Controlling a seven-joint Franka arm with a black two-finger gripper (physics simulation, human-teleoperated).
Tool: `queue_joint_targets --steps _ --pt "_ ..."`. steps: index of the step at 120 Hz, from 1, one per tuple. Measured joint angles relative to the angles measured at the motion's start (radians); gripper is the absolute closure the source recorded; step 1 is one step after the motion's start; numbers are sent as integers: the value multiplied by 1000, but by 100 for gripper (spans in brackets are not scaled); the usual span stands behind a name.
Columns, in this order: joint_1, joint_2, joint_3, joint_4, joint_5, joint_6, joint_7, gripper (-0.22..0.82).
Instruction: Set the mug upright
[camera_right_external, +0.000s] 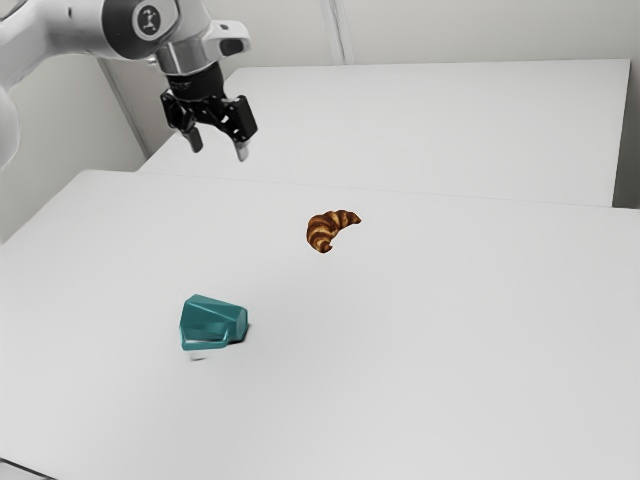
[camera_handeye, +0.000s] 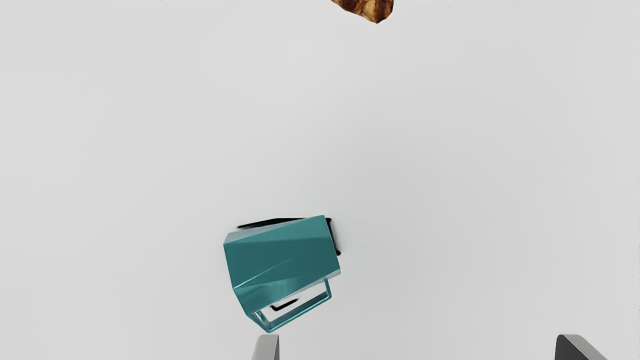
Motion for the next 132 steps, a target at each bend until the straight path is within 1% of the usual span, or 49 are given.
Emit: queue_joint_targets --steps 17,36,59,70,93,105,118,132 --pt "-1 0 -1 0 1 2 -4 0" --pt "21 -6 2 -2 1 -3 -7 0" --pt "25 -23 1 -66 -15 -5 -9 0" --pt "35 -70 1 -162 -42 22 -10 0" --pt "58 -93 2 -320 -155 73 -10 0" --pt "79 -132 1 -425 -225 101 -6 0" --pt "153 -183 1 -547 -307 155 31 0" --pt "222 -221 2 -627 -392 202 105 0"
